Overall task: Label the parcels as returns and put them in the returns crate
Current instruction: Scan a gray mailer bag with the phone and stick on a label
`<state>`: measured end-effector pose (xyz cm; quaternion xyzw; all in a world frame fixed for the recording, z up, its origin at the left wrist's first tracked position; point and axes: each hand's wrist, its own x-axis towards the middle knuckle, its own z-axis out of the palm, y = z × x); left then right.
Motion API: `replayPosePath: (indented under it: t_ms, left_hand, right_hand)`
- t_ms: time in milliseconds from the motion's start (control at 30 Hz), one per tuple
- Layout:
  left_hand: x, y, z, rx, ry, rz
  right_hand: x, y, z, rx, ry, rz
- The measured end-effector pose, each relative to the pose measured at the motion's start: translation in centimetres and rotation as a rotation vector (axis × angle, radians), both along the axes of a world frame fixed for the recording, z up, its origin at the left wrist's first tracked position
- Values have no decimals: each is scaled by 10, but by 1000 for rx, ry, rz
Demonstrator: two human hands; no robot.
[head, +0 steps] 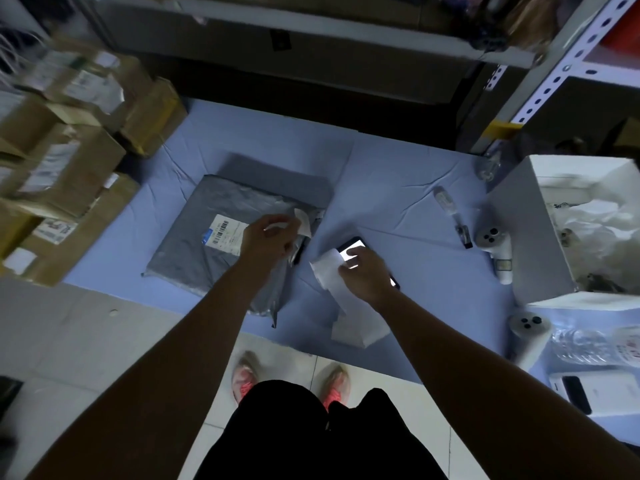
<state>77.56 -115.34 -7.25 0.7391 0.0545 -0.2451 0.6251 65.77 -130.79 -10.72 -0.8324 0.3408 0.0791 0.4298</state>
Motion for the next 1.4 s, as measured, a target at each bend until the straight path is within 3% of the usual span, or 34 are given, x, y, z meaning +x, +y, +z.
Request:
replayPosePath:
  t_ms: [100,167,267,367,433,533,600,700,833,933,1067,1200,1400]
  left_hand:
    - [6,19,2,-265,181,-123]
    - [9,25,2,-205,199,-233]
    - [15,40,-2,-131,198,-345]
    - [23,52,-3,-78,152,-405]
    - [26,58,1,-76,161,-411]
    - [32,70,2,-167,261,-390]
    - [37,82,1,-218,298,-385]
    - [51,99,8,-291,349,-392]
    - [77,111,23,137,274,-435]
    - [88,118,25,177,102,-518]
    - [99,124,27,292,22,-669]
    - [112,136,24,271,-20,-791]
    - [118,141,15,164,-47,-749]
  right_hand:
    - [12,16,0,-147,-78,21]
    - [19,24,1,-115,-185,92]
    - [27,40,1,-119,-181,266]
    - [30,50,0,-117,-188,201]
    - [34,59,6,60,-191,47]
    - [48,75,29,694,-210,-282]
    - [57,85,39,837,-230,-338]
    - [66,105,45,761,-285,-318]
    - [81,126,47,681,-301,-348]
    - [92,142,51,466,-262,-159]
    - [103,160,57,270,-208,69]
    - [110,169,62,167,-151,163]
    - [108,179,59,257,-61,13]
